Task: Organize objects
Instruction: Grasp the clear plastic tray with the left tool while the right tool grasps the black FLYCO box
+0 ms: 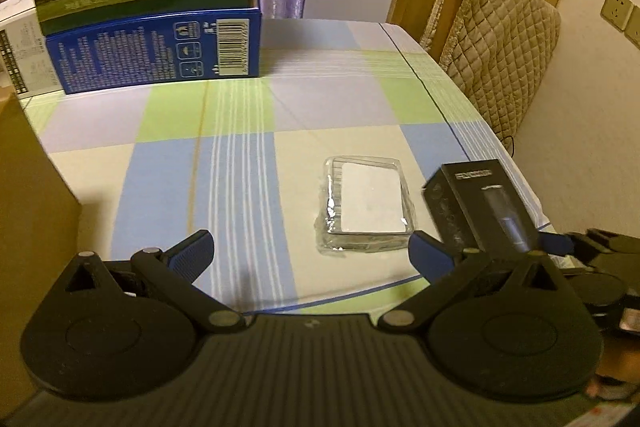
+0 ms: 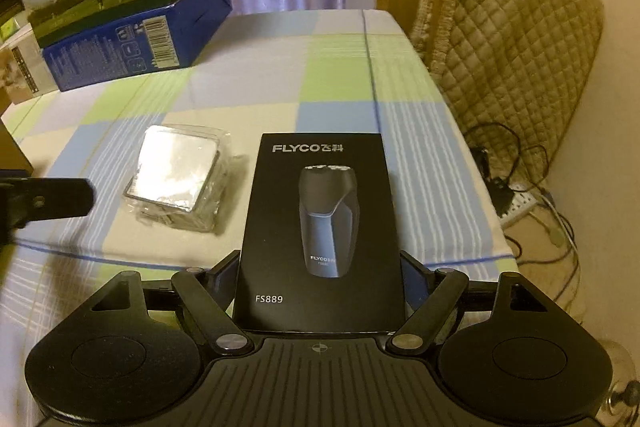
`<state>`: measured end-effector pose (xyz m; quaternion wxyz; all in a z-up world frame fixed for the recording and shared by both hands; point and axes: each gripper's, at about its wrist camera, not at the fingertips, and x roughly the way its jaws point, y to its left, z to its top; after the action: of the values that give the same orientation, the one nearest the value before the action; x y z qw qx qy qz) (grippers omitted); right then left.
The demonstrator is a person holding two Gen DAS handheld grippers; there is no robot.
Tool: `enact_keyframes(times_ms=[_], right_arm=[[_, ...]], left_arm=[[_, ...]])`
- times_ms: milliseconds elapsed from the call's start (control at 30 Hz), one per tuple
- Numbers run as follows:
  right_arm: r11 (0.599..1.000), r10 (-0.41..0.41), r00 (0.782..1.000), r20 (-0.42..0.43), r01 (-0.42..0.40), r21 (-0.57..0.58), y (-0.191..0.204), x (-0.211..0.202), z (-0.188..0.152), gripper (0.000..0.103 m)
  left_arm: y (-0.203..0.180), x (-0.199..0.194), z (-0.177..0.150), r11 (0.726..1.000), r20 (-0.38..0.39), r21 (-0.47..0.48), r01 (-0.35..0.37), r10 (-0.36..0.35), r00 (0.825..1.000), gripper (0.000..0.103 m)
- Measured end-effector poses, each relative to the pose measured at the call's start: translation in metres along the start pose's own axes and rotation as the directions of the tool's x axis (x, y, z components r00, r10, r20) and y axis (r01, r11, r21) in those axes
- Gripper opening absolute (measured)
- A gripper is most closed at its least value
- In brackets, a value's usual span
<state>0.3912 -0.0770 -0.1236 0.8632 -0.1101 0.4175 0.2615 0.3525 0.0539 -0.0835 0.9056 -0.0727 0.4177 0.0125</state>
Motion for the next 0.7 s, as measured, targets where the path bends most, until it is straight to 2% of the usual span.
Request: enact_keyframes(times_ms=[133, 200, 267, 333, 400, 533, 700], right_arm=[[0.999, -0.014, 1.0, 0.025, 0.013, 0.051, -0.011, -0.007, 0.002, 0.076], [0.999, -0.02, 1.0, 0.018, 0.019, 0.031, -0.01, -0.005, -0.001, 0.076], [0.999, -0.028, 1.0, 0.008, 0.027, 0.019, -0.009, -0.003, -0.004, 0.076], [0.999, -0.043, 0.999, 0.016, 0.043, 0.013, -0.012, -0.002, -0.007, 0.076], [0.998, -0.056, 0.998, 0.023, 0.055, 0.013, -0.014, -0.002, -0.008, 0.076], [0.999, -0.052, 0.998, 0.03, 0.052, 0.016, -0.016, 0.0, -0.009, 0.076], [0.999, -0.053, 0.998, 0.035, 0.052, 0.014, -0.015, 0.001, -0.009, 0.076]], left_arm=[[-0.008, 0.018, 0.002, 1.0, 0.009, 0.009, 0.022, -0.022, 1.0, 0.101], [-0.015, 0.029, 0.003, 0.999, 0.008, 0.017, 0.031, -0.031, 0.999, 0.098], [-0.022, 0.04, 0.003, 0.999, -0.005, 0.019, 0.051, -0.051, 0.999, 0.09], [-0.028, 0.049, 0.003, 0.998, -0.006, 0.019, 0.066, -0.066, 0.998, 0.089], [-0.034, 0.059, 0.002, 0.998, -0.005, 0.027, 0.064, -0.064, 0.998, 0.089], [-0.042, 0.072, 0.0, 0.998, -0.012, 0.043, 0.042, -0.042, 0.999, 0.073], [-0.041, 0.075, -0.002, 0.997, -0.017, 0.07, 0.032, -0.031, 0.999, 0.068]])
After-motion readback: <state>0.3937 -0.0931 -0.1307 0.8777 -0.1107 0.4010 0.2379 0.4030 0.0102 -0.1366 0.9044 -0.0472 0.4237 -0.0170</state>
